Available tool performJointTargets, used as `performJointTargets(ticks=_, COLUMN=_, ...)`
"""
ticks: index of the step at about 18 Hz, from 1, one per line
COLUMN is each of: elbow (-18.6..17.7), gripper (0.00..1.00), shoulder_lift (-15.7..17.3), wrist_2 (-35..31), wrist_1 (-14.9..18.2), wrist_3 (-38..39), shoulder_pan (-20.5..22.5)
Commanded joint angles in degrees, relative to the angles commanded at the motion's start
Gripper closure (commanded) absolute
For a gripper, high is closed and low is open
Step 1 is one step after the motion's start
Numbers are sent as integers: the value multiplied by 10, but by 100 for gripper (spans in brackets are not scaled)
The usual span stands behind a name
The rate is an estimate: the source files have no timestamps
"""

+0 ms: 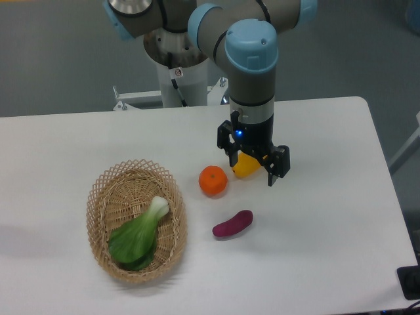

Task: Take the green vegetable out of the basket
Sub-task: 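Move the open gripper over the basket above the green bok choy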

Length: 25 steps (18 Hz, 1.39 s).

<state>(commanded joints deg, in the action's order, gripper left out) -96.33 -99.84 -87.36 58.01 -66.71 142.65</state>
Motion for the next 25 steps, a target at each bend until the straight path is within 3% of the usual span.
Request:
performJointTargets(ticks=5, elbow=-4, gripper=0, shoulder_lift=0, wrist_2=1, wrist_1=3, wrist_3=-1, shoulder_pan=2)
performJointTargets(ticks=9, elbow=-36, gripper=0, shoulder_lift=20, wrist_2=3, wrist_1=2, wrist_3=5, shoulder_pan=-2)
performJointTargets(ticks=13, elbow=-58, gripper=0, shoulder_lift=36, wrist_2=4, wrist_1=0, wrist_3=66, shoulder_pan=-11)
performJointTargets(ticks=15, elbow=-74, gripper=0, shoulder_lift=36, wrist_2=4, wrist_1=-2, wrist_3=111, shoulder_pan=-38)
performJointTargets(ticks=20, elbow=-78, gripper=0, shoulder_lift=1, wrist_2=3, wrist_1=-29, wrist_3=234, shoulder_pan=-104)
performJointTargets(ticks=25, elbow=-80, gripper=0, shoulder_lift=-32, wrist_2=-3, wrist_1=-48, wrist_3=247, shoulder_pan=-158)
